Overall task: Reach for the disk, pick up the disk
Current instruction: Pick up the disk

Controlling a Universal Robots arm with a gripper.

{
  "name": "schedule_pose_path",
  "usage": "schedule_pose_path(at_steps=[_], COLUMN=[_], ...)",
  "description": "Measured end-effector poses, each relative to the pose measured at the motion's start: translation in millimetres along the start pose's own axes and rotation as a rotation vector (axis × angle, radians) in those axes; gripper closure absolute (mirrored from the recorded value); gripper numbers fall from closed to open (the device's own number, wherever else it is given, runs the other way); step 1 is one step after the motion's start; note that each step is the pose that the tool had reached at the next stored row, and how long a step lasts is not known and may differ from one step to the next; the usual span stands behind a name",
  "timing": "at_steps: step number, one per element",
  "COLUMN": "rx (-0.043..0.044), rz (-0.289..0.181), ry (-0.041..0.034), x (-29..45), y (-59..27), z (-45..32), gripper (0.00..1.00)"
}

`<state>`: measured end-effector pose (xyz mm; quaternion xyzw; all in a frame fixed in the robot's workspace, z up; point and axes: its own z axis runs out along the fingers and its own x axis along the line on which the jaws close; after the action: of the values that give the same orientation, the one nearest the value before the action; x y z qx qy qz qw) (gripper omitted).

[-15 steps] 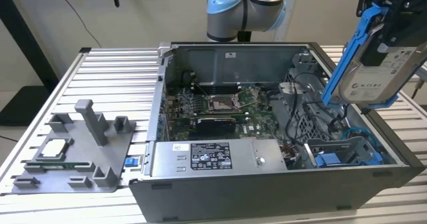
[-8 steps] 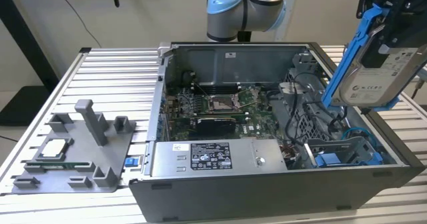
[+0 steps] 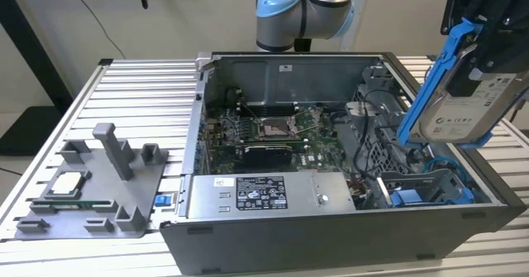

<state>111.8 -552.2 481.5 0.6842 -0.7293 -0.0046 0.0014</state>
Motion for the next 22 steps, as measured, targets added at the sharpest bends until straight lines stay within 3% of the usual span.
schedule_pose_path(at_steps=[6, 15, 22], rx=[-0.0138, -0.0143, -0.0145], rz=[-0.020, -0.056, -0.078], ry=[0.0011, -0.0004, -0.0007], x=[9.5, 18.2, 20.2], y=[-0.6, -1.3, -0.9], z=[10.1, 26.7, 37.8], gripper=[1.00, 1.00, 1.00])
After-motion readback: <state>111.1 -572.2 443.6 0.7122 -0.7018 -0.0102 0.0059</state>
